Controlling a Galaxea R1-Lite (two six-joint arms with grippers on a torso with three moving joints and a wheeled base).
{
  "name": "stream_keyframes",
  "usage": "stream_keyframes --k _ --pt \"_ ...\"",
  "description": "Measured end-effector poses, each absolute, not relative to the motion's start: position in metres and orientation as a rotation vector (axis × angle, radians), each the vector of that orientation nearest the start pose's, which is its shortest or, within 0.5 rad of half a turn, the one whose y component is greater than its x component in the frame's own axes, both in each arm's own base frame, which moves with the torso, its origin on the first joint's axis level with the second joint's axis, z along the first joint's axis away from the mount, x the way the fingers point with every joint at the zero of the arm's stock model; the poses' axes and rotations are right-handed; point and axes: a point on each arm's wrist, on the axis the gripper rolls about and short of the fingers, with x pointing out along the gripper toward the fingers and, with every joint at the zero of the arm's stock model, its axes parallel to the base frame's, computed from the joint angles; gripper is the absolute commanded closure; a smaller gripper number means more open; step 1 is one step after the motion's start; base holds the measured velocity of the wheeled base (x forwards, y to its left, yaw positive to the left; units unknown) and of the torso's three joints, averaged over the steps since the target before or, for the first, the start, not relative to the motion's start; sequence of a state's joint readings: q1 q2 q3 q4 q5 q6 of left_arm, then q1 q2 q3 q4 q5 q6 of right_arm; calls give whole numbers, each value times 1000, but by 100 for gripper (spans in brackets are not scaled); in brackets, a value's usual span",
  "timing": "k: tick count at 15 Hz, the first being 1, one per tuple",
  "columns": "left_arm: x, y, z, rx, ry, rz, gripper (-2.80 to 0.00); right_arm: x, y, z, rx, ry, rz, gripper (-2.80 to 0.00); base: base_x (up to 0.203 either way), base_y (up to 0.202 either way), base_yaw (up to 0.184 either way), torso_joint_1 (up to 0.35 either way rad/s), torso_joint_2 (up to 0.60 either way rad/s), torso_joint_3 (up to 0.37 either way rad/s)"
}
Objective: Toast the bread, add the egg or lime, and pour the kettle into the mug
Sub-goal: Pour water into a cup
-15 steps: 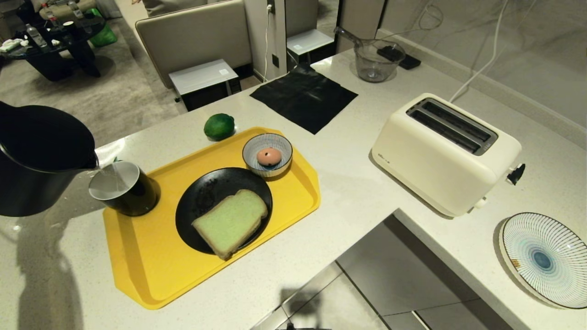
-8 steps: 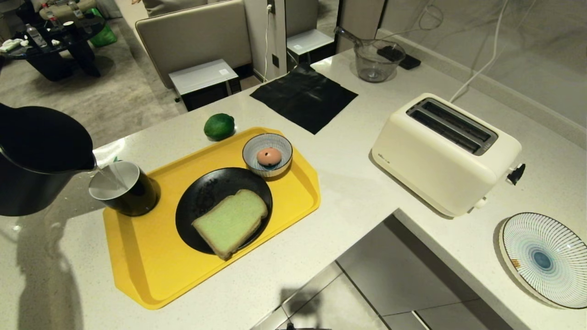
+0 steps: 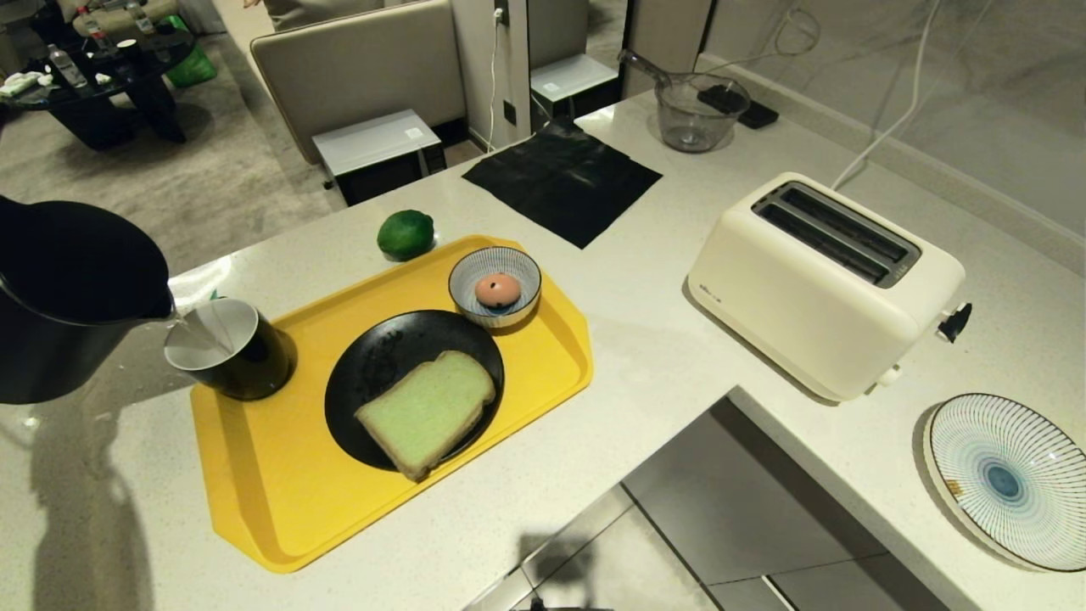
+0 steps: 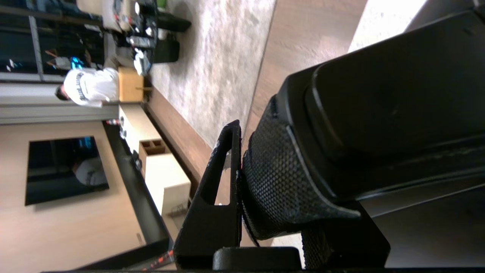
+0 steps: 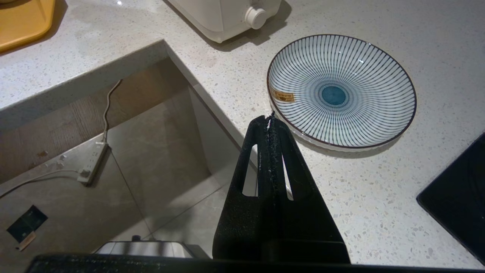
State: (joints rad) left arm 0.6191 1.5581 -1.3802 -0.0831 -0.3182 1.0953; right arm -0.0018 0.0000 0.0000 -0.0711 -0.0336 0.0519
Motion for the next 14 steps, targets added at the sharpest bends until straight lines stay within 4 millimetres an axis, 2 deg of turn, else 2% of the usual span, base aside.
stream_keyframes --k 14 --pt "234 158 334 1064 258 242 0 -23 -1 83 53 -72 -33 0 0 0 0 0 0 0"
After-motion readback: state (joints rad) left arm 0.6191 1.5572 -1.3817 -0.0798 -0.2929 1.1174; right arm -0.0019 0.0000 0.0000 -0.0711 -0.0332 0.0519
